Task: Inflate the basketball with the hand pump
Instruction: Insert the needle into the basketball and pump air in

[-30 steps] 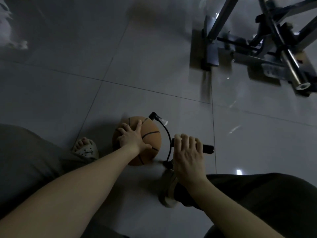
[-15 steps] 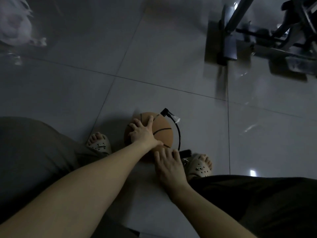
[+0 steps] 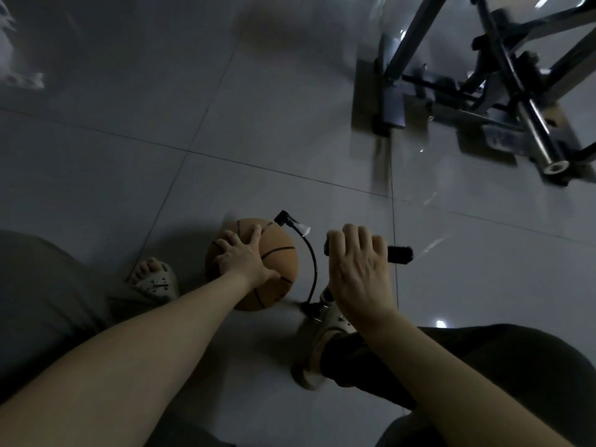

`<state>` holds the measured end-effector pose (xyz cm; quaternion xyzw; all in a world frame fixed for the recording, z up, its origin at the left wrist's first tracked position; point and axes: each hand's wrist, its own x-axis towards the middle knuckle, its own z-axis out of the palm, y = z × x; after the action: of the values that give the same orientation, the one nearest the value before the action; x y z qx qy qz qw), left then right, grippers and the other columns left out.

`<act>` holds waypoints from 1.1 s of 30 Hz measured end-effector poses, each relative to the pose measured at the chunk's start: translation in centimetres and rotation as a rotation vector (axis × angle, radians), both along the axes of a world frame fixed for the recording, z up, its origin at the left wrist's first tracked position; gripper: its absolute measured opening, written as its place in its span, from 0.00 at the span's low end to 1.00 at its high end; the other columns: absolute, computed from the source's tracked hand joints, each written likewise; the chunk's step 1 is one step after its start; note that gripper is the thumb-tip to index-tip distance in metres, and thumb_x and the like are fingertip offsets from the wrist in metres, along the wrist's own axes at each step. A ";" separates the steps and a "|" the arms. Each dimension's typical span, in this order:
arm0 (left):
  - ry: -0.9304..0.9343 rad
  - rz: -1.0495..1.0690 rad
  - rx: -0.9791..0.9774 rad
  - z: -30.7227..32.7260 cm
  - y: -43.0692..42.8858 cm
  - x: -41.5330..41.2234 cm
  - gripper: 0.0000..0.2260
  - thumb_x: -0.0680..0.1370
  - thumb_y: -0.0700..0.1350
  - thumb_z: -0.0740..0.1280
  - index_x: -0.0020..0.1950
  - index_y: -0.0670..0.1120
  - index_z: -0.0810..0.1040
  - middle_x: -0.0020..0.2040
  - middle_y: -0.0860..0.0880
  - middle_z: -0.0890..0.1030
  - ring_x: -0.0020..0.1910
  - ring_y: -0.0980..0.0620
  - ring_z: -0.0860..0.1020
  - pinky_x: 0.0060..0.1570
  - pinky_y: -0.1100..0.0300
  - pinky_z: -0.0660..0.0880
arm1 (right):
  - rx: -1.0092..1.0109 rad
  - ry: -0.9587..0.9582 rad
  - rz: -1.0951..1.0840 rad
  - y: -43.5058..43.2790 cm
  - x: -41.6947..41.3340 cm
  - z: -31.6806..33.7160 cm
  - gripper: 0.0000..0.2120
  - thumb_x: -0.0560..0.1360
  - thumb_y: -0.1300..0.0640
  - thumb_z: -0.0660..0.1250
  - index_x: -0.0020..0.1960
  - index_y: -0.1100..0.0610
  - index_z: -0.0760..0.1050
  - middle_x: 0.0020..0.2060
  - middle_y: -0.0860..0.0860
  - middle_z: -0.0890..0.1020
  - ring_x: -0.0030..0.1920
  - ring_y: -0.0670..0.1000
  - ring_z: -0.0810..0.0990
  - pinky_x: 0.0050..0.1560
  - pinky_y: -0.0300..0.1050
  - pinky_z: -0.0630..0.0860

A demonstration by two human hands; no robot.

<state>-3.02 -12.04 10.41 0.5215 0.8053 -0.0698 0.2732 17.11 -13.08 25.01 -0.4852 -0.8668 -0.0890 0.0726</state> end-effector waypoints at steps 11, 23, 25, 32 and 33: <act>0.035 0.014 -0.026 0.0 1.0 0.3 0.58 0.65 0.73 0.72 0.81 0.59 0.38 0.79 0.32 0.45 0.76 0.26 0.50 0.64 0.32 0.69 | -0.233 -0.069 -0.012 -2.0 2.2 -8.4 0.16 0.72 0.55 0.48 0.54 0.56 0.70 0.45 0.54 0.70 0.42 0.55 0.68 0.45 0.51 0.71; 0.041 0.002 -0.041 0.4 0.5 0.3 0.58 0.65 0.74 0.71 0.80 0.59 0.36 0.78 0.31 0.45 0.76 0.26 0.50 0.64 0.31 0.69 | -0.244 -0.124 0.036 1.0 2.7 -1.8 0.17 0.72 0.56 0.64 0.60 0.58 0.70 0.50 0.54 0.72 0.46 0.53 0.71 0.48 0.49 0.74; 0.033 -0.017 -0.020 0.4 0.2 0.3 0.58 0.65 0.74 0.71 0.81 0.59 0.36 0.78 0.30 0.45 0.76 0.25 0.50 0.63 0.32 0.70 | -0.227 -0.113 0.047 1.7 3.0 0.2 0.25 0.69 0.53 0.72 0.62 0.59 0.69 0.52 0.55 0.73 0.48 0.53 0.72 0.49 0.49 0.75; 0.051 0.013 -0.028 0.4 0.3 0.6 0.58 0.65 0.73 0.72 0.81 0.59 0.37 0.78 0.31 0.45 0.76 0.27 0.50 0.63 0.32 0.70 | -0.247 -0.103 -0.012 -2.5 2.3 -4.4 0.06 0.74 0.58 0.58 0.51 0.55 0.68 0.42 0.52 0.69 0.38 0.52 0.67 0.39 0.49 0.72; 0.050 0.017 -0.031 0.4 0.3 0.7 0.58 0.65 0.73 0.72 0.81 0.59 0.37 0.79 0.31 0.45 0.76 0.27 0.50 0.64 0.32 0.70 | -0.251 -0.102 -0.011 -2.4 2.1 -5.4 0.06 0.75 0.58 0.56 0.51 0.55 0.68 0.42 0.52 0.69 0.38 0.52 0.67 0.39 0.49 0.72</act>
<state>-2.37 -11.75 10.80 0.5083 0.8152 -0.0929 0.2617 19.17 -15.52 19.63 -0.4901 -0.8710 -0.0047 -0.0333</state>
